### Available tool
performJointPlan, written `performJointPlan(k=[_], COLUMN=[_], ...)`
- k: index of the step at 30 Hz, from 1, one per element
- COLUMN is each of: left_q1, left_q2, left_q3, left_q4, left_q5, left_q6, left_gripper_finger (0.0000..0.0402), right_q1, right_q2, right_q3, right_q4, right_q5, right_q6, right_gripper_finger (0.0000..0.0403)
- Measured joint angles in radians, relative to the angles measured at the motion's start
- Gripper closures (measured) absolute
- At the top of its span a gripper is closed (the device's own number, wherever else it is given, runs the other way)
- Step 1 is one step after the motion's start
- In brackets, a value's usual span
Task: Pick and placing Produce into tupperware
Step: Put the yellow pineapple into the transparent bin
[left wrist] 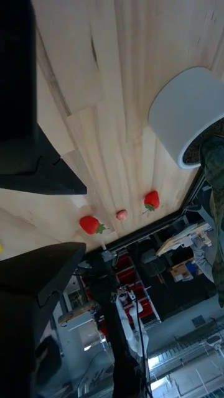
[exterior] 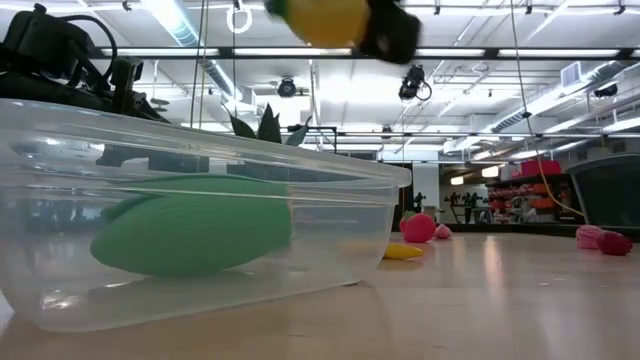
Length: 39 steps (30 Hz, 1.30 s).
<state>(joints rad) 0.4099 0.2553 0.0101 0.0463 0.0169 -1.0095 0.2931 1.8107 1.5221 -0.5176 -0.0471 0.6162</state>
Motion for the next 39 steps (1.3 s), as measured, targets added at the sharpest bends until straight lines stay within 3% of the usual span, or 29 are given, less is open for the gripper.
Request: performJointPlan(k=[9,17,25,39], left_q1=[0.000,-0.001,-0.003,-0.003], left_q2=[0.000,0.000,0.001,0.001], left_q3=[0.000,0.000,0.001,0.001], left_q4=[0.000,-0.009,-0.011,-0.012], left_q5=[0.000,-0.002,-0.001,-0.001], left_q6=[0.000,0.001,0.002,0.001], left_gripper_finger=[0.0257,0.0261,0.0259,0.0259], right_q1=[-0.020,0.023,0.024,0.017], right_q2=[0.014,0.141,0.223,0.215], right_q3=[-0.057,-0.059,-0.059,-0.059], right_q4=[0.027,0.154,0.155,0.127], right_q5=[-0.019,-0.087,-0.103,-0.102], right_q6=[0.058,0.053,0.023,-0.009], right_gripper_finger=[0.0204,0.0204,0.0203,0.0127])
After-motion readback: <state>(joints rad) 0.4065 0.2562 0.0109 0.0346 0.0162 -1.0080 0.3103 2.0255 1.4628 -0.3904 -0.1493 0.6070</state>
